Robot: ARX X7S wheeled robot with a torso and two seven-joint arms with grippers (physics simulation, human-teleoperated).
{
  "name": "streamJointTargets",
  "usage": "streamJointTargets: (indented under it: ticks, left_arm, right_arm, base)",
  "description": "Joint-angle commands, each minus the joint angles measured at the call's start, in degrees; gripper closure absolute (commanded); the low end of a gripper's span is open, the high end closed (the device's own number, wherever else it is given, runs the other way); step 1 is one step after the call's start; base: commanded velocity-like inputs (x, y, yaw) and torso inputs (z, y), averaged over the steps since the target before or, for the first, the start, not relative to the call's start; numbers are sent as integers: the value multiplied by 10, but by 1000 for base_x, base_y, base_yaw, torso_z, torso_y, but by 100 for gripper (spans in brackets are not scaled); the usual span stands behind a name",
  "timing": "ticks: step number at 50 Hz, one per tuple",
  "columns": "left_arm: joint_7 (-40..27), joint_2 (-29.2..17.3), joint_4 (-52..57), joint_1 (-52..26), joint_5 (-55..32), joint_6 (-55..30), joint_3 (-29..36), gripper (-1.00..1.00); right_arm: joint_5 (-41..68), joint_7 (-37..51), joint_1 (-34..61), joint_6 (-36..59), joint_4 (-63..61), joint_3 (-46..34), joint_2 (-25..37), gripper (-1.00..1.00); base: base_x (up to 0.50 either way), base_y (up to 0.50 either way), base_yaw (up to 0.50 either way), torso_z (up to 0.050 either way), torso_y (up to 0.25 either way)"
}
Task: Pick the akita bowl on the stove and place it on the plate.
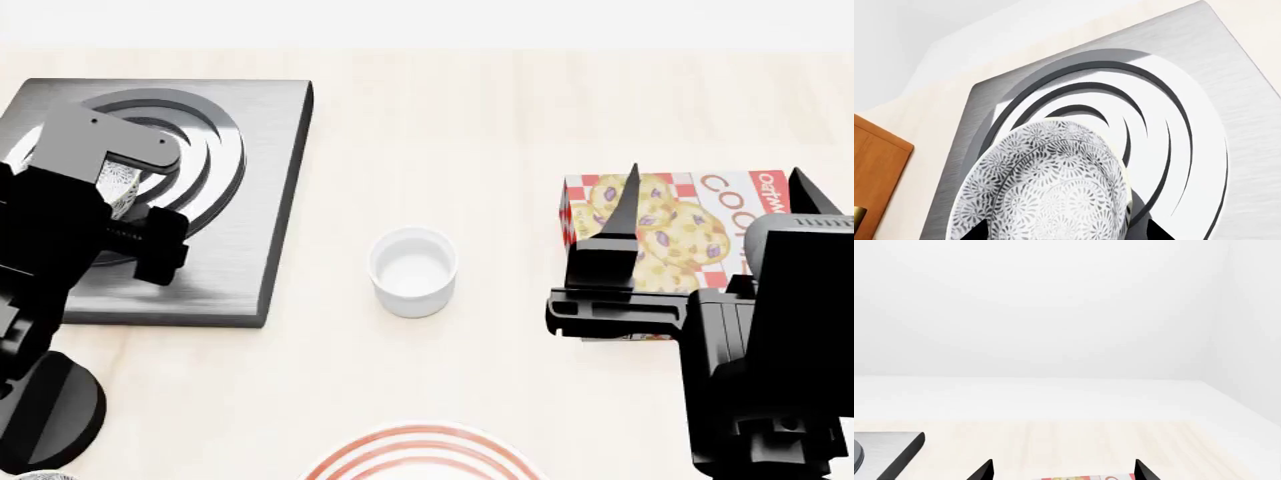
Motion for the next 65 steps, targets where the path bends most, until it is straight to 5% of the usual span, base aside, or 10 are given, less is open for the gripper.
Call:
streamJointTargets:
  ticks: [1,8,9,46,65]
  left_arm:
    - [-1,-3,3,1,-1,-4,0,-100]
    - [2,-1,-7,2,-1,4,2,-100]
    - [0,-3,-2,3,-1,0,1,100]
    - [-27,-2,64,-32,-3,19,-12,100]
    - [111,-98,377,-33,68,-49,190,100]
  right_arm:
    - [2,1,-1,-2,1,-1,2,-100]
    - [5,3,0,-1,0,0,3,-100]
    - [4,3,0,-3,1,-1,3,-100]
    - [9,12,-1,-6,2,-5,8,-100]
    - [10,14,-2,-12,5,-6,10,-100]
  base:
    - [0,0,0,0,0]
    - [0,0,0,0,0]
    - [0,0,0,0,0]
    - [0,0,0,0,0]
    - [0,0,0,0,0]
